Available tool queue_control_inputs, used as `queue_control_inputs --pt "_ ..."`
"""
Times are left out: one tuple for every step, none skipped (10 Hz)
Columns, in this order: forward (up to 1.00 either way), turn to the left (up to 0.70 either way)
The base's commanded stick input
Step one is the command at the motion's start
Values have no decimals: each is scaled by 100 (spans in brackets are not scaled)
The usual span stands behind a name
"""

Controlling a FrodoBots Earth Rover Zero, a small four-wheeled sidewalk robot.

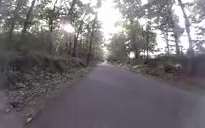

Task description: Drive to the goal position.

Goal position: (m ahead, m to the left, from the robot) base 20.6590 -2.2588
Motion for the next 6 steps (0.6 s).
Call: queue_control_inputs --pt "70 9" --pt "70 10" --pt "70 32" --pt "70 30" --pt "70 22" --pt "70 14"
